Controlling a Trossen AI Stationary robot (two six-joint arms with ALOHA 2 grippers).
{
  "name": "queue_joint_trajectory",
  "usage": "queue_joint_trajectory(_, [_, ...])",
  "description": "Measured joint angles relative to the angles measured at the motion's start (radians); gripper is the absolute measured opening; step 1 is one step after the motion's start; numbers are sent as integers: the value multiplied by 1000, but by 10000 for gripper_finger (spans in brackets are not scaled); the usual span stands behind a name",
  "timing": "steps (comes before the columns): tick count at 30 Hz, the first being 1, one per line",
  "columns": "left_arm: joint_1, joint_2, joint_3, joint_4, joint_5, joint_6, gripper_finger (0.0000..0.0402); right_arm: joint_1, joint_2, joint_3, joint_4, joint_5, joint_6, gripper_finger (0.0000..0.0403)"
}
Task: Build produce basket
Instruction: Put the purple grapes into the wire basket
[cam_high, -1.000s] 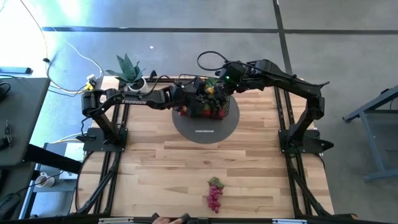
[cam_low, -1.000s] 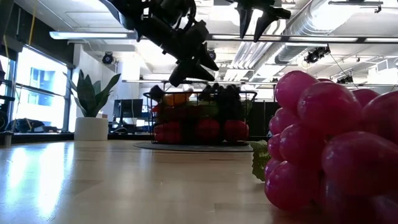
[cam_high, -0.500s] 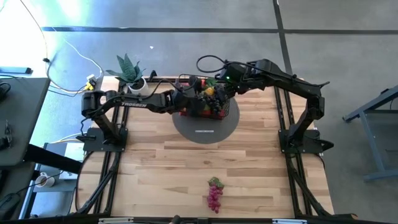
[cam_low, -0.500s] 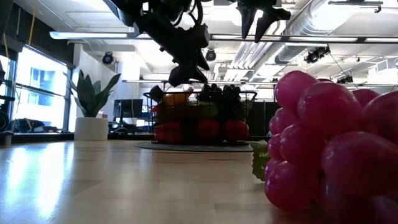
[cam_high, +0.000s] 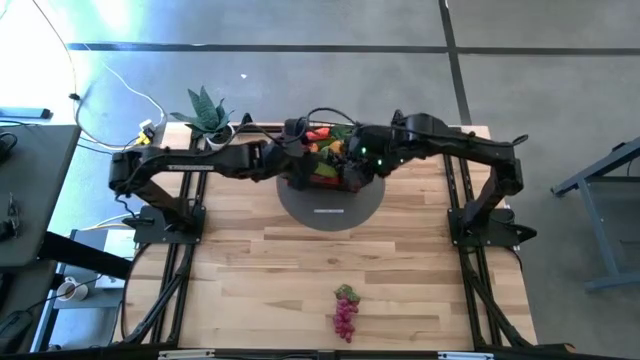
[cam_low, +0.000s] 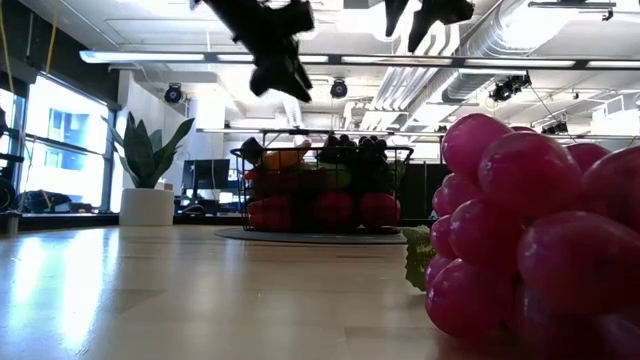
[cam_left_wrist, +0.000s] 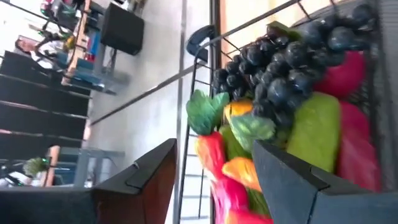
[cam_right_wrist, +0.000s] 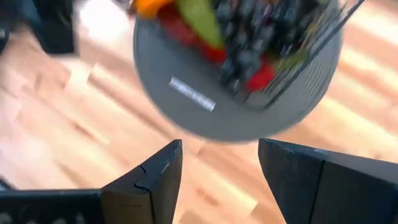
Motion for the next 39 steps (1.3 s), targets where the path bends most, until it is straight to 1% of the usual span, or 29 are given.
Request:
queue_joint_trajectory(3, [-17,-59,0,-85,26,-38,200,54,3,-6,-21,-38,56,195])
queue_joint_trajectory(6, [-35,-116,0,-160,90,-104,200,111,6,-6,-24,-70,93,195])
queue_joint_trajectory(9, [-58,-173,0,-216,153,-165,200,167,6,-6,-24,-76,150,195])
queue_joint_trajectory(13, [-100,-240,0,-271,196,-209,200,238,6,-6,-23,-76,267,195])
queue_joint_trajectory(16, [-138,-286,0,-294,197,-224,200,288,19,-6,-26,-61,354,202])
queue_joint_trajectory(19, [-172,-329,0,-328,197,-245,200,335,40,-6,-40,-61,428,221])
queue_joint_trajectory(23, [-208,-374,0,-364,197,-294,200,387,79,-6,-36,-107,517,249])
queue_joint_trajectory(26, [-227,-399,0,-387,197,-313,200,422,102,-6,-28,-141,589,262])
queue_joint_trajectory(32, [-240,-418,0,-412,196,-339,200,482,156,-6,-1,-212,715,265])
queue_joint_trajectory(39, [-241,-418,0,-442,196,-379,200,552,222,-6,112,-221,863,265])
